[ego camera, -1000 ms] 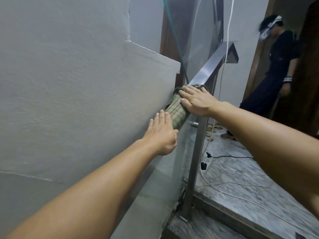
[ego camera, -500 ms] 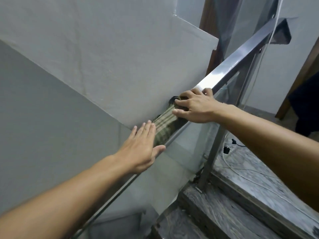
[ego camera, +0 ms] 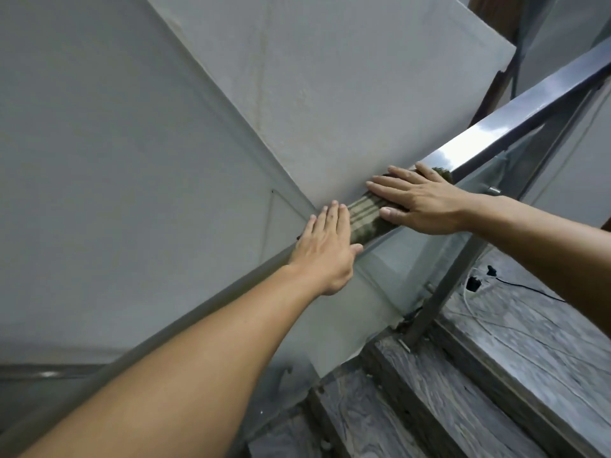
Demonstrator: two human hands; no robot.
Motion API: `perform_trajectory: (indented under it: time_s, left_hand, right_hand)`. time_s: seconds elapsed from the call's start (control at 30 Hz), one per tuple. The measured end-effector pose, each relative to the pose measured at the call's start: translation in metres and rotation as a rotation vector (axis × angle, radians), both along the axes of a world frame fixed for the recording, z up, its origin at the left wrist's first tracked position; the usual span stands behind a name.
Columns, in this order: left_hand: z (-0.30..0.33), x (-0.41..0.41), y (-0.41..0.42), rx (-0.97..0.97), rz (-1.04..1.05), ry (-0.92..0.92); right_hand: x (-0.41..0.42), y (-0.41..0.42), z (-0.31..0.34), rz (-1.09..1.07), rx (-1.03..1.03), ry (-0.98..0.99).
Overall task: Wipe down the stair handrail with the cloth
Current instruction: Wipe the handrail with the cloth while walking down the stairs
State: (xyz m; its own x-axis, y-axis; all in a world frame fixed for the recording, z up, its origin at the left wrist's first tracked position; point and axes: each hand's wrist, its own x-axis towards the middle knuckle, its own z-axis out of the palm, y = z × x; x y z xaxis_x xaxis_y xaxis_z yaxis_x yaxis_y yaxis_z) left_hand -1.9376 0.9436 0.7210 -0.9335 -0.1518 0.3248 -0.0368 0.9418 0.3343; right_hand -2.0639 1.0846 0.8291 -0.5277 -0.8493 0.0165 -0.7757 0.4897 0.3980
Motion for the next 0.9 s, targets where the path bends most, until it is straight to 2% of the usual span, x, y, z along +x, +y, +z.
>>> perform_trajectory:
  time_s: [0.13,0.4,0.7,0.9]
  left_hand:
    - [-0.031,0.040,-0.025,-0.015,0.009,-0.029]
    - [-0.107,0.151,-0.090,-0.088,0.100,-0.122]
    - [-0.175,0.261,-0.140,-0.067,0.271,-0.270]
    - [-0.225,0.333,-0.177,-0.016,0.384,-0.395]
  right_hand:
    - [0.034,-0.018,-0.029,0.125,0.035,0.044]
    - [0.107,-0.089,-0.084,0.491,0.234,0.169]
    - [0.197,-0.164,-0.166,0.654,0.256,0.099]
    - [0.275,-0.212,-0.229,0.631,0.232,0.092]
